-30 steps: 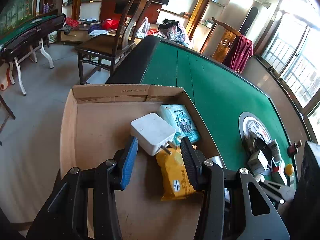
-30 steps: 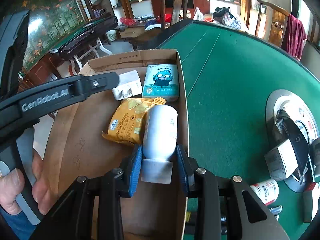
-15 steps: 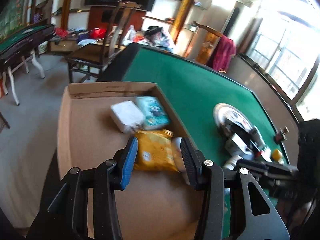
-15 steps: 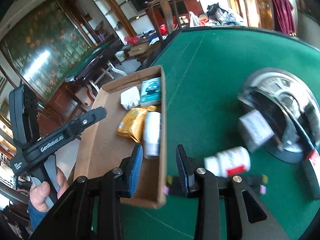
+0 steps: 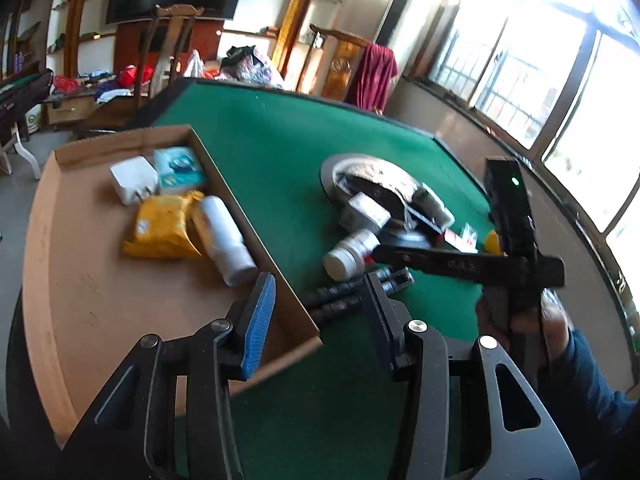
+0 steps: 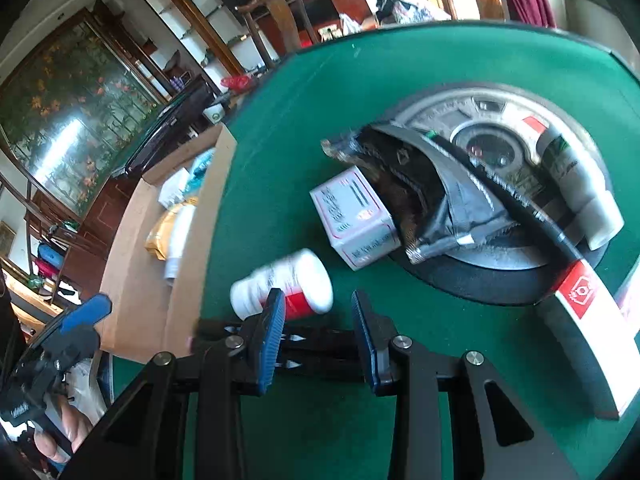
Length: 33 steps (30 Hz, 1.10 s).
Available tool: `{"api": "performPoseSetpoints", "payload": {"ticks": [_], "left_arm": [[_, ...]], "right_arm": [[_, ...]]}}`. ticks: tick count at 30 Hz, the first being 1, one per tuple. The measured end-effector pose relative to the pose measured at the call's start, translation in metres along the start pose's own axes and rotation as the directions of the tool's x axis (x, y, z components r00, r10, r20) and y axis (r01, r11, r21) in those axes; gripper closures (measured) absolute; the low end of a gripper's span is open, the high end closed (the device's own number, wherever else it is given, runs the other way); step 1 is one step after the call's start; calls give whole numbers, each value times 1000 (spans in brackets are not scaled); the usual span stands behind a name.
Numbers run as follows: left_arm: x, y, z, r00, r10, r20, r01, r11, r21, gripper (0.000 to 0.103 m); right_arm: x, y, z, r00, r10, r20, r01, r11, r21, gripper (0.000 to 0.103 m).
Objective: Organize objects
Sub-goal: 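Open the right gripper to drop the pill bottle into the tray, then grasp a black marker with the right gripper while the left gripper grasps another marker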
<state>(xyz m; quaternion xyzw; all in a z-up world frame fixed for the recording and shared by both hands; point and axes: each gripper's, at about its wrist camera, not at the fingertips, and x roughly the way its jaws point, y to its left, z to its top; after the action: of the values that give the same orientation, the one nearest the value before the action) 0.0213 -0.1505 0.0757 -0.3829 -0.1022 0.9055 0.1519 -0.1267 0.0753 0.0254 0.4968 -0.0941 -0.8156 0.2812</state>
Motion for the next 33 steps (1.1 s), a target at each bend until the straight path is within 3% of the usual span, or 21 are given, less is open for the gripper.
{"api": "performPoseSetpoints", "payload": {"ticks": [3, 8, 11, 15, 19, 21, 25, 33], "left_arm": [[2, -7, -7, 1000, 3, -19, -3, 1000, 14, 58], [0, -14, -26, 999, -19, -48, 20, 999, 25, 58], [2, -18, -33, 997, -41, -61, 43, 999, 25, 58], [7, -28, -36, 996, -47, -73, 50, 998, 36, 58], [12, -34, -40, 993, -60, -103, 63, 998, 27, 58], [14, -37, -43, 992, -58, -115, 61, 998, 28, 58], [20, -42, -45, 990, -46, -135, 49, 999, 19, 58], [43, -64, -45, 980, -21, -199, 19, 1000, -12, 58]], "right_arm": [[2, 5, -8, 997, 21, -69, -23, 999, -32, 68], [-14, 35, -45, 979, 35, -200, -73, 979, -190, 68], [-20, 43, -56, 987, -1, -159, -36, 972, -232, 68], [-16, 44, -45, 991, -122, -60, 104, 964, -247, 70], [-4, 55, -38, 989, -139, -51, 118, 946, -303, 70], [7, 60, -37, 985, -166, -52, 140, 931, -338, 81], [11, 62, -39, 977, -215, -8, 195, 901, -389, 90], [-29, 25, -46, 983, -184, 8, 178, 939, -295, 90]]}}
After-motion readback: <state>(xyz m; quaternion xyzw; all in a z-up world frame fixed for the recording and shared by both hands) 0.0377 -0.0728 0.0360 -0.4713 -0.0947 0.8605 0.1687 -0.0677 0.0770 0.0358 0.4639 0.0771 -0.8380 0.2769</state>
